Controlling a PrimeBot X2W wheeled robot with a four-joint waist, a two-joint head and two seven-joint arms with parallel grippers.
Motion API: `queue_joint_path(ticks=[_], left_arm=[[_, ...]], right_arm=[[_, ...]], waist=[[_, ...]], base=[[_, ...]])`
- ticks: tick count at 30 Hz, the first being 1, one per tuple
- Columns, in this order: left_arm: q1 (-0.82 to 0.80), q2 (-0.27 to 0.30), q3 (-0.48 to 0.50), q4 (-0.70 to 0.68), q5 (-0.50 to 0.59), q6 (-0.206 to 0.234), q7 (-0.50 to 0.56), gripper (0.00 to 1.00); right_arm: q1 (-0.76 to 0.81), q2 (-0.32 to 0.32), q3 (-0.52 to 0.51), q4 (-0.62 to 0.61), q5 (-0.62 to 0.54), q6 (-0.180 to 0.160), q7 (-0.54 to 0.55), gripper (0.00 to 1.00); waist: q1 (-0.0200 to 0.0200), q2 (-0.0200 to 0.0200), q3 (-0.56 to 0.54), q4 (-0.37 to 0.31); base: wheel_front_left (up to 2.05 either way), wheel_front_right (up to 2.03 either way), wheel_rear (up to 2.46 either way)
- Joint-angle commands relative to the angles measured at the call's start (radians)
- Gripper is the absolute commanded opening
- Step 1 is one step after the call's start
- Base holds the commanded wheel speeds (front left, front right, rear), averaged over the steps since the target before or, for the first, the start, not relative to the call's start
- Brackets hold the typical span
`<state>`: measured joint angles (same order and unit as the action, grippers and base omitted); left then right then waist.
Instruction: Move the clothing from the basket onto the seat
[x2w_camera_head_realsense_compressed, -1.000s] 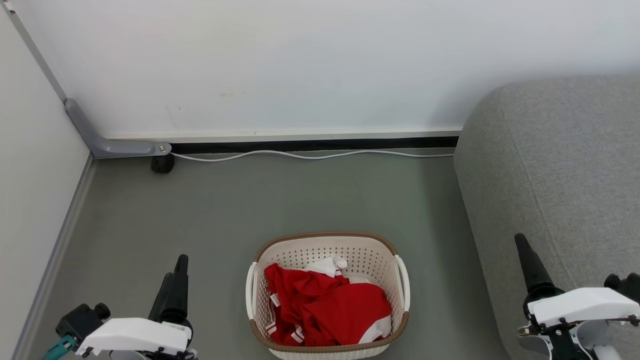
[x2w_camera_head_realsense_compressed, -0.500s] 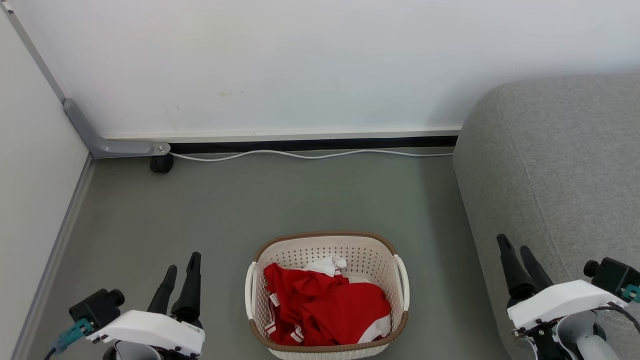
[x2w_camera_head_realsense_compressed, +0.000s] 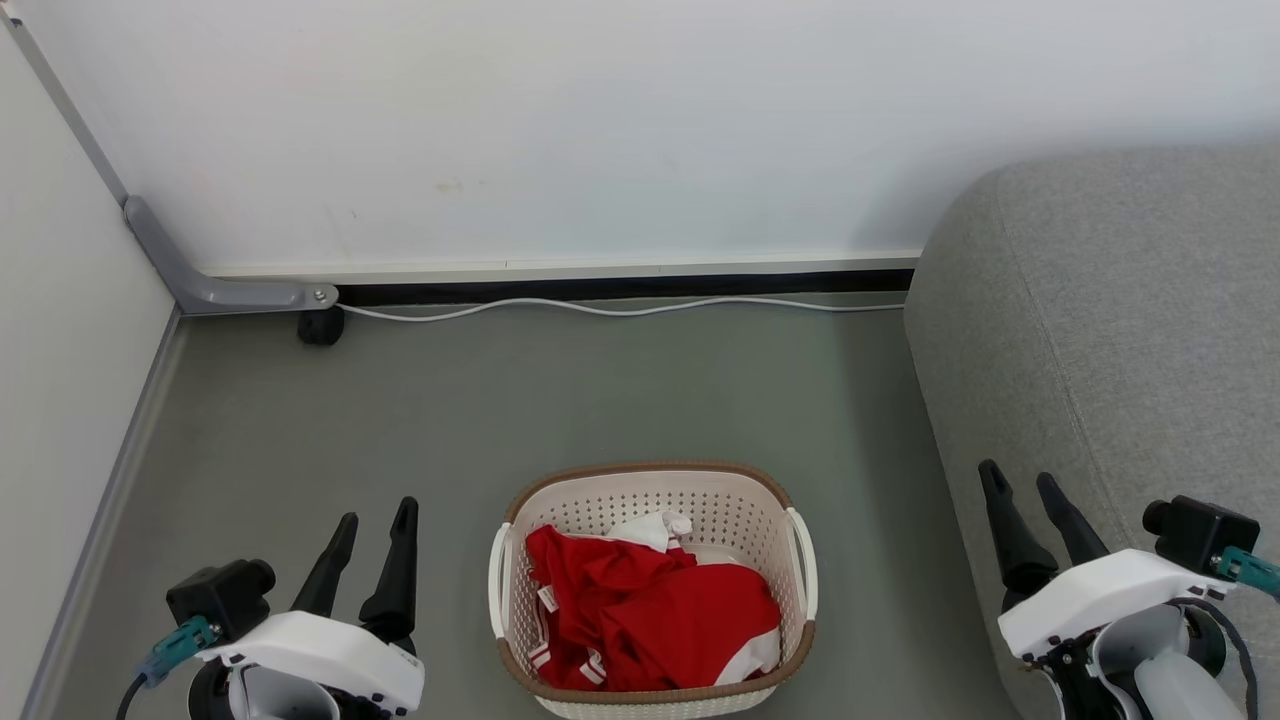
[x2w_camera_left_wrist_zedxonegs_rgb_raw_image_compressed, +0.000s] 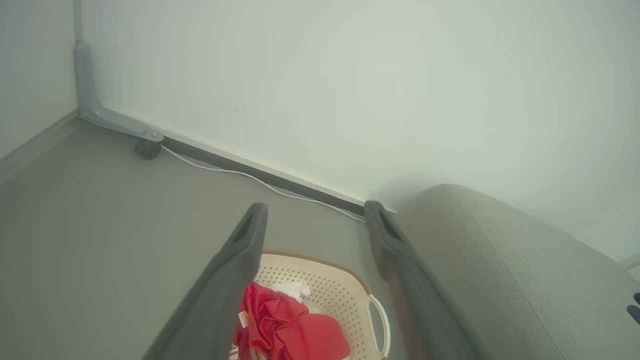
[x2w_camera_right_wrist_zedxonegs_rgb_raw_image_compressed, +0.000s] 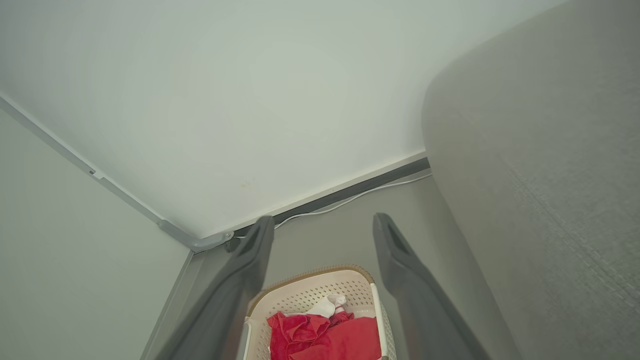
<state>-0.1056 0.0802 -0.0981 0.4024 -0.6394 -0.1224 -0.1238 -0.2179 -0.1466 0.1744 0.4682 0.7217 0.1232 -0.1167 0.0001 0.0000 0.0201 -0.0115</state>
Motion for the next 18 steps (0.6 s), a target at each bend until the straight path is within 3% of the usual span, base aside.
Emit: queue_joint_path(ticks=[1, 18], left_arm=[[-0.060, 0.018, 0.017, -0.019, 0.036, -0.005, -0.012, 1.00], [-0.074, 0.012, 0.042, 0.008, 0.241, -0.006, -0.062, 1.00]], right_arm=[[-0.049, -0.018, 0.020, -0.017, -0.035, 0.006, -0.019, 1.00], [-0.071, -0.018, -0.009, 0.023, -0.242, 0.007, -0.069, 1.00]], waist=[[-0.0001, 0.0000, -0.001, 0.000], [-0.0001, 0.0000, -0.005, -0.004]], base=[[0.00, 0.00, 0.00], [0.00, 0.00, 0.00]])
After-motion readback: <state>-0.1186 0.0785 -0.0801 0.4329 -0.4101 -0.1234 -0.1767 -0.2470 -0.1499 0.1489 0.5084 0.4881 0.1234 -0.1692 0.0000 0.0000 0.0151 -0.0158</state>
